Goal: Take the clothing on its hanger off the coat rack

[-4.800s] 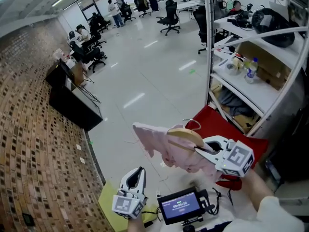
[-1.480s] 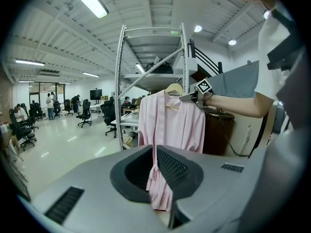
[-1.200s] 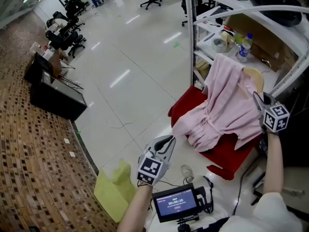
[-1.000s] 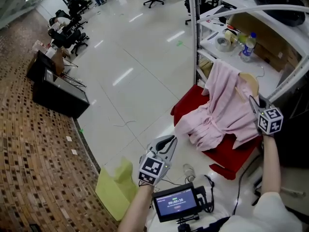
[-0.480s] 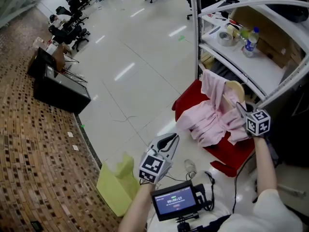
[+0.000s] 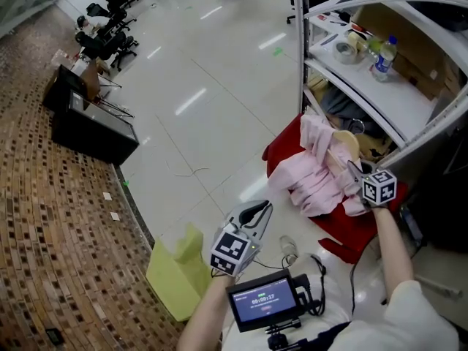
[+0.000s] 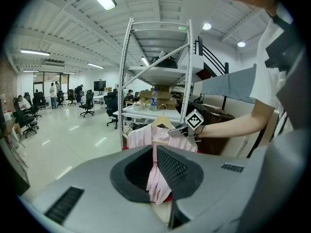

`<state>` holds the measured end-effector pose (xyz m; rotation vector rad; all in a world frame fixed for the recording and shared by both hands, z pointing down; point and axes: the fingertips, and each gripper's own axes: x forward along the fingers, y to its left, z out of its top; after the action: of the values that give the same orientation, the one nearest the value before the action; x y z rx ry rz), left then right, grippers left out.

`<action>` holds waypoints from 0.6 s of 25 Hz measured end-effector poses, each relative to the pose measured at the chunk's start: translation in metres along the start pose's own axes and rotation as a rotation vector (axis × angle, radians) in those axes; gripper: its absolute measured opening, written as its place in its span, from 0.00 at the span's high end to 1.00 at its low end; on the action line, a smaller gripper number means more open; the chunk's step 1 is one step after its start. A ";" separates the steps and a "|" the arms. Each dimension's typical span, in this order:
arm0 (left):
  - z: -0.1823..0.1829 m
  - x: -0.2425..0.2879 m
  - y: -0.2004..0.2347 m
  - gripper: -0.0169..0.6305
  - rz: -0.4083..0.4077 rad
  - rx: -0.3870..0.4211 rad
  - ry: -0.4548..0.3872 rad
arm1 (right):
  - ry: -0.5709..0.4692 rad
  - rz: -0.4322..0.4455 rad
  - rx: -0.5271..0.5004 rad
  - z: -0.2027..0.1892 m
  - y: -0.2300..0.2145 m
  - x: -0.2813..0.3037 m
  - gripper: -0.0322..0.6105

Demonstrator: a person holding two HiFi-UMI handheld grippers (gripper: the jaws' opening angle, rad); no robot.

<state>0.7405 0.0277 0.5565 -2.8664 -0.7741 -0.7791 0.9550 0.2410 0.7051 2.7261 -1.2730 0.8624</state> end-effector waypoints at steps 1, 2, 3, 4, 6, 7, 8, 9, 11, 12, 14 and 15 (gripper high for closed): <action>-0.001 0.000 -0.001 0.94 -0.002 -0.002 0.002 | 0.001 0.002 0.010 -0.005 0.001 0.004 0.90; -0.002 -0.001 -0.001 0.94 -0.003 -0.003 0.006 | 0.006 0.003 0.020 -0.012 0.001 0.007 0.90; -0.003 -0.001 -0.002 0.94 -0.004 -0.004 0.009 | 0.013 0.002 0.031 -0.020 0.000 0.012 0.90; -0.005 -0.002 -0.003 0.94 -0.005 -0.005 0.011 | 0.022 0.001 0.044 -0.029 0.000 0.016 0.90; -0.007 -0.005 -0.003 0.94 -0.006 -0.008 0.013 | 0.032 -0.002 0.078 -0.045 -0.001 0.026 0.90; -0.009 -0.006 -0.003 0.94 -0.006 -0.009 0.013 | 0.034 -0.005 0.094 -0.052 -0.002 0.031 0.90; -0.010 -0.006 -0.003 0.94 -0.005 -0.011 0.015 | 0.036 -0.009 0.108 -0.059 -0.004 0.036 0.90; -0.011 -0.005 -0.003 0.94 -0.005 -0.012 0.017 | 0.038 -0.012 0.123 -0.067 -0.007 0.041 0.90; -0.013 -0.001 -0.004 0.94 -0.005 -0.014 0.023 | 0.042 -0.019 0.151 -0.084 -0.013 0.050 0.90; -0.013 -0.001 -0.004 0.94 -0.004 -0.015 0.026 | 0.047 -0.024 0.164 -0.093 -0.016 0.054 0.90; -0.015 -0.001 -0.003 0.94 0.000 -0.017 0.029 | 0.066 -0.036 0.185 -0.110 -0.021 0.062 0.90; -0.016 -0.002 -0.002 0.94 0.003 -0.018 0.030 | 0.080 -0.040 0.190 -0.118 -0.022 0.066 0.90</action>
<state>0.7304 0.0258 0.5692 -2.8637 -0.7633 -0.8315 0.9491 0.2372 0.8417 2.8136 -1.1750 1.1305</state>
